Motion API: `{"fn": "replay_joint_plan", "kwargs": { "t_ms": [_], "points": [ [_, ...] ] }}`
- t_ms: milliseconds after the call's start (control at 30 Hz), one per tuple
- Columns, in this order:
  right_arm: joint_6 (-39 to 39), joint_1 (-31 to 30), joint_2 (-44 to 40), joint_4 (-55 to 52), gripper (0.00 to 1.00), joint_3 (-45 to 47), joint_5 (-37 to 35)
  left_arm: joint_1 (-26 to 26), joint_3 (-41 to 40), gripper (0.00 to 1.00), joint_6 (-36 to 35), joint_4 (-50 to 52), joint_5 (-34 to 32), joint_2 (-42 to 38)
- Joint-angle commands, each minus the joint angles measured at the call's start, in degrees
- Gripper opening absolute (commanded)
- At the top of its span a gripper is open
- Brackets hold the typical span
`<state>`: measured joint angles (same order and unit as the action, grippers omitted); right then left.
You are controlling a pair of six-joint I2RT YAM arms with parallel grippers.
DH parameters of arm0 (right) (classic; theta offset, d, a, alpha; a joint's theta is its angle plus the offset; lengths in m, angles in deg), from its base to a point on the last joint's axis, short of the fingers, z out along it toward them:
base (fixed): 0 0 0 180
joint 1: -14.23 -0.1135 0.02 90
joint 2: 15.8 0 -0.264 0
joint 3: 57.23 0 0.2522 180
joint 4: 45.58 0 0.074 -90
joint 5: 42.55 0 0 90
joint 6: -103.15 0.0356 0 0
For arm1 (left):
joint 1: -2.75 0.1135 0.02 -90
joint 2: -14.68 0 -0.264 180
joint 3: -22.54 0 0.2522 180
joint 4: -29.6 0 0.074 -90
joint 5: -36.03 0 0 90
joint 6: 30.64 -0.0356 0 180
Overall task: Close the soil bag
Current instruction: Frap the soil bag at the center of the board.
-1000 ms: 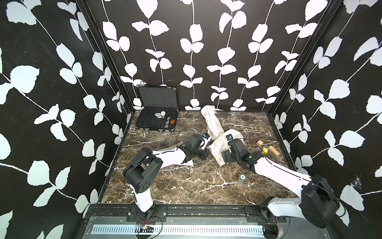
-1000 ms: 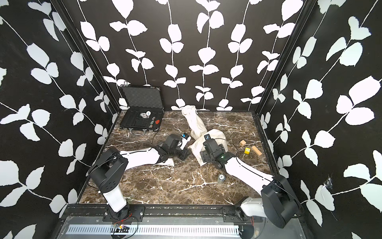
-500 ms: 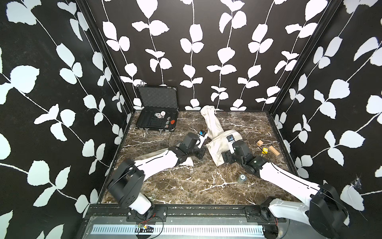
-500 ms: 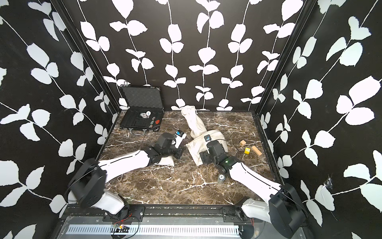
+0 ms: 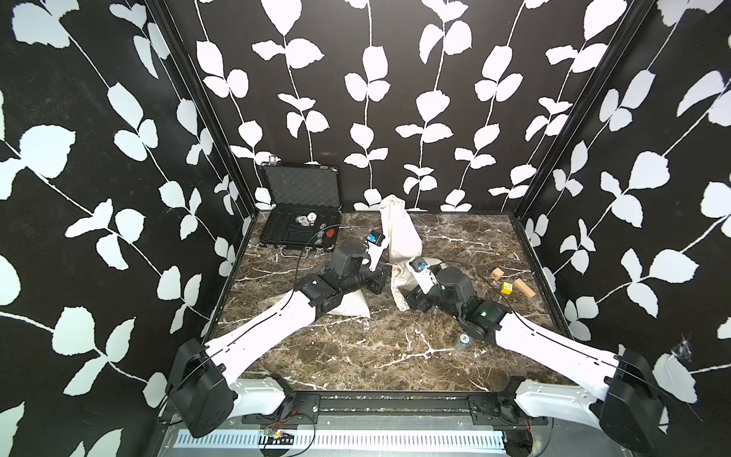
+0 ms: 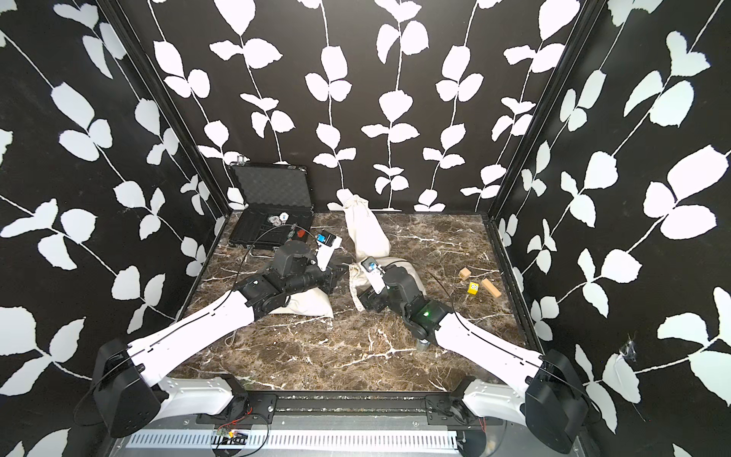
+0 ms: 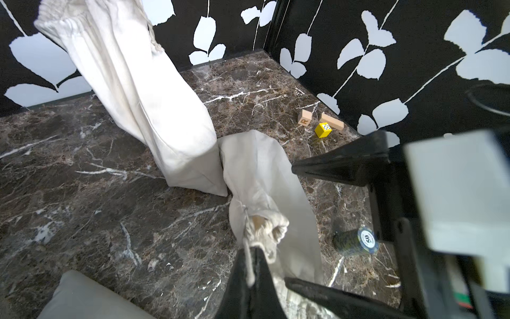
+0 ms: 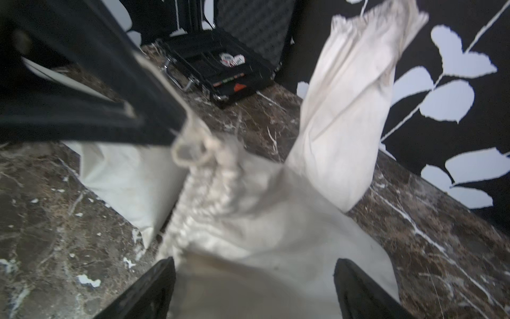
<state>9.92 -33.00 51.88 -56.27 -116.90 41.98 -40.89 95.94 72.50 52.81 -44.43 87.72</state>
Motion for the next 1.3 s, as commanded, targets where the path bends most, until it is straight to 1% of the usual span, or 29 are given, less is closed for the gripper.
{"fn": "replay_joint_plan", "kwargs": {
  "t_ms": [0,100,133,167,233,267,333,367,400,433,500,533,567,667,700,733,767,833,933,1033,1133,1267],
  "points": [
    [-1.98,-2.12,0.66,3.29,0.92,-2.51,0.84,-0.14,1.61,0.00,1.81,1.26,0.86,-2.63],
    [-2.34,-2.78,2.09,4.15,0.92,-3.43,0.16,-0.13,2.09,0.00,2.39,1.41,1.54,-2.87],
    [-2.47,-2.78,2.94,4.12,0.90,-3.92,-1.46,-0.13,2.37,0.00,2.55,1.55,1.84,-2.94],
    [-2.65,-2.72,4.24,3.90,0.86,-4.48,-3.43,-0.15,2.67,0.00,2.70,1.66,2.21,-3.07],
    [-3.19,-2.69,6.67,3.34,0.73,-5.81,-6.93,-0.14,3.14,0.00,3.12,1.63,3.07,-3.57],
    [-3.32,-2.58,7.92,2.67,0.64,-6.38,-8.46,-0.13,3.27,0.00,3.28,1.44,3.55,-4.14],
    [-2.85,-1.57,10.69,1.73,0.44,-7.17,-11.61,-0.13,2.66,0.00,4.02,-0.38,4.12,-6.06],
    [-2.20,-0.69,11.96,1.53,0.33,-7.13,-13.59,-0.07,2.20,0.00,4.37,-0.80,3.02,-7.49],
    [-1.16,0.40,12.77,1.12,0.25,-6.61,-15.61,0.02,1.95,0.00,4.68,-0.32,0.88,-8.83],
    [-0.09,1.76,13.28,0.56,0.19,-5.80,-17.31,0.37,2.05,0.00,4.77,0.74,-1.13,-10.34],
    [2.03,4.72,13.09,-0.77,0.15,-3.20,-19.99,2.08,2.55,0.00,5.25,3.75,-4.78,-13.53],
    [2.78,6.31,12.68,-2.12,0.14,-1.86,-20.88,4.02,2.68,0.00,6.09,5.01,-5.42,-14.91],
    [3.34,7.74,12.41,-3.41,0.14,-0.79,-21.81,6.87,2.56,0.00,7.23,5.69,-4.66,-16.39],
    [4.76,11.05,11.65,-9.40,0.14,1.65,-25.34,15.28,0.05,0.00,11.79,4.78,0.29,-20.10],
    [4.98,11.29,11.12,-11.92,0.14,1.49,-26.14,17.01,-0.53,0.00,12.73,4.70,1.09,-20.83],
    [4.55,11.20,10.19,-12.44,0.15,1.77,-26.00,17.53,-0.66,0.00,12.74,5.16,1.16,-21.07],
    [4.46,11.00,9.26,-12.89,0.15,1.67,-24.27,17.61,-0.65,0.00,12.30,5.52,1.67,-20.94],
    [3.28,9.16,5.86,-11.84,0.16,0.93,-18.73,17.64,-1.39,0.00,12.78,3.63,5.44,-19.98],
    [-0.36,4.85,2.34,-4.76,0.34,0.32,-11.64,17.62,-2.71,0.00,14.84,0.18,9.48,-18.48],
    [-3.00,1.51,3.27,-2.30,0.45,-3.87,-6.88,17.62,-2.33,0.00,15.15,0.33,10.33,-18.15],
    [-5.45,-2.32,6.83,-2.23,0.58,-9.92,-5.32,17.50,-1.53,0.00,14.65,1.48,10.67,-18.65],
    [-7.42,-5.61,10.63,-2.46,0.68,-15.13,-2.85,17.57,-1.58,0.00,14.15,2.46,9.99,-19.56]
  ]
}}
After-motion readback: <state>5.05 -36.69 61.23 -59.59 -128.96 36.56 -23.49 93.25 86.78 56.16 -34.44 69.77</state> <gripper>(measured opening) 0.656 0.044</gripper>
